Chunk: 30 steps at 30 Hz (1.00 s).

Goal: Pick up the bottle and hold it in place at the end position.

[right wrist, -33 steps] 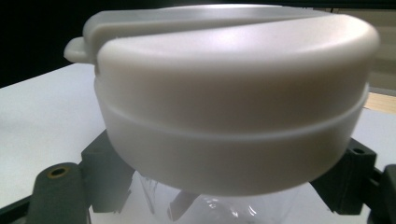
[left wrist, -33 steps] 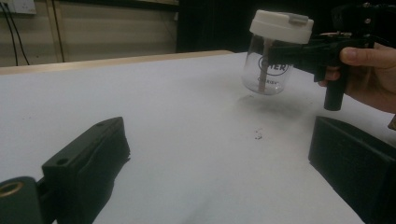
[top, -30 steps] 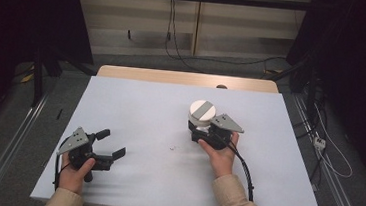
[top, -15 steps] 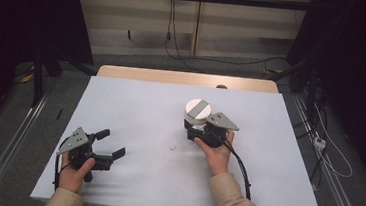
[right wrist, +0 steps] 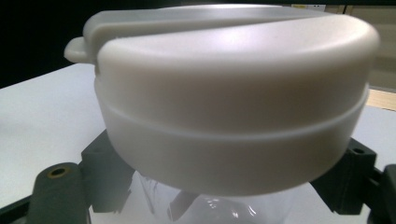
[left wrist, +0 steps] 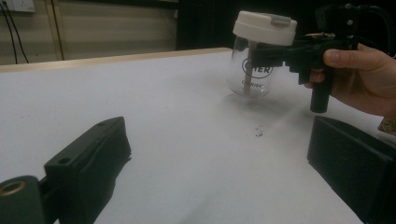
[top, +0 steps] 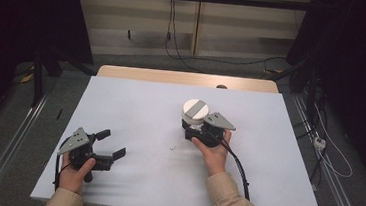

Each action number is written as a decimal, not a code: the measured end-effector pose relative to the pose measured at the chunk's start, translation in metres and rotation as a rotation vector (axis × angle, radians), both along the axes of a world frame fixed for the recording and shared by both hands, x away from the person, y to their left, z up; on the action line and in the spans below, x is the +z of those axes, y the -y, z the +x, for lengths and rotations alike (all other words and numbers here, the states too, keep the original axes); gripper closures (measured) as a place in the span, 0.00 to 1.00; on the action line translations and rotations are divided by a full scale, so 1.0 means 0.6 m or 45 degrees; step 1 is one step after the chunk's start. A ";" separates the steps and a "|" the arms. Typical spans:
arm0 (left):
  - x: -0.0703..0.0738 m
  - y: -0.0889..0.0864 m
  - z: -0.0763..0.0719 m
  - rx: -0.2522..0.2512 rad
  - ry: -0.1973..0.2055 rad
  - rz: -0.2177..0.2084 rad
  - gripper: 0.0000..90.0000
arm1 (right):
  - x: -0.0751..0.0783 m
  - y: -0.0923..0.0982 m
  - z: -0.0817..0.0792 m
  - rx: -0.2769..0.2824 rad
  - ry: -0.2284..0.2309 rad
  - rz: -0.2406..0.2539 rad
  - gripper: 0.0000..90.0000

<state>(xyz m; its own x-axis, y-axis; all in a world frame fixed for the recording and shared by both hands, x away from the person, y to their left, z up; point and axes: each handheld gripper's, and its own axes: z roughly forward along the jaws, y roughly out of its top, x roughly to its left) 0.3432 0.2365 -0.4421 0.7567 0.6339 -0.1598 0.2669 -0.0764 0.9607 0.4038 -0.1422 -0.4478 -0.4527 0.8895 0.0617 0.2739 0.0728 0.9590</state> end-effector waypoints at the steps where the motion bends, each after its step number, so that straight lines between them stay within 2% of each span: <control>1: 0.000 0.000 0.000 -0.001 0.001 0.002 0.05 | 0.000 -0.001 0.001 0.002 -0.001 0.001 0.21; 18: 0.001 -0.001 -0.001 0.002 0.001 -0.002 0.06 | 0.003 -0.026 0.012 0.034 -0.002 -0.017 0.21; 30: 0.001 -0.001 -0.001 0.000 0.000 -0.003 0.05 | -0.007 -0.033 0.017 0.039 -0.022 -0.029 0.21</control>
